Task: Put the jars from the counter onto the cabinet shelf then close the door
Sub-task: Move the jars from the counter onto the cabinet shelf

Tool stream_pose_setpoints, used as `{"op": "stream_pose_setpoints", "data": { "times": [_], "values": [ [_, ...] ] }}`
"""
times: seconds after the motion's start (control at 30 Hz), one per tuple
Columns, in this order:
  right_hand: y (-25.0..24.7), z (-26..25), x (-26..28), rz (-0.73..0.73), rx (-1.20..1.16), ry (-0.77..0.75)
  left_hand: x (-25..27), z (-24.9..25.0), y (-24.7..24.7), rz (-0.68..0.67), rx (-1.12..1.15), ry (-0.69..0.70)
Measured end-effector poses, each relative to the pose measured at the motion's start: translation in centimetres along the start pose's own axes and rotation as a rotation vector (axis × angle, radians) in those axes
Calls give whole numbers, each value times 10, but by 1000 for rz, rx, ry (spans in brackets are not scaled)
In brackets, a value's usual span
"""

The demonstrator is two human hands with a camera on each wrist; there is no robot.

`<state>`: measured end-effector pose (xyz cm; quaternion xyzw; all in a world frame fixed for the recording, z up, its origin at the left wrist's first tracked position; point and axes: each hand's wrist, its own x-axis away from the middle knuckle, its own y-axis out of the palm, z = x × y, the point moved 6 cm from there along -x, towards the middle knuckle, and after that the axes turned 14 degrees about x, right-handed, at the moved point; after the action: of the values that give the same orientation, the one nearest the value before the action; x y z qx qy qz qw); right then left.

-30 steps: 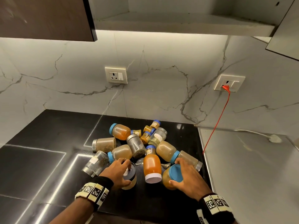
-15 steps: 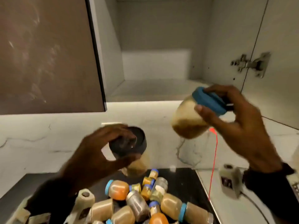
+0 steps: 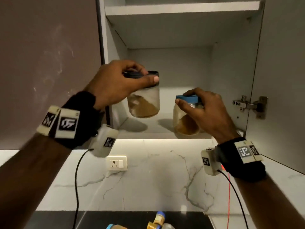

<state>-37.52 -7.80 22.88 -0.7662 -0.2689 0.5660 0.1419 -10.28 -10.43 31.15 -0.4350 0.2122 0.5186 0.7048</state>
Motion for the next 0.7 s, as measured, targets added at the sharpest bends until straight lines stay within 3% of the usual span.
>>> {"op": "stream_pose_setpoints", "data": {
  "times": [0.17,0.4,0.53,0.7],
  "values": [
    [5,2,4,35,-10,11,-71,-11,24,-28,-218,-106],
    [15,23,8,94,-194,30,-150,-66,58,-149,-565,-367],
    [21,28,9,140,-241,-2,-172,-95,64,-189,-691,-483],
    [23,31,8,195,-276,-26,-180,-131,80,-213,-834,-525]
  ]
}}
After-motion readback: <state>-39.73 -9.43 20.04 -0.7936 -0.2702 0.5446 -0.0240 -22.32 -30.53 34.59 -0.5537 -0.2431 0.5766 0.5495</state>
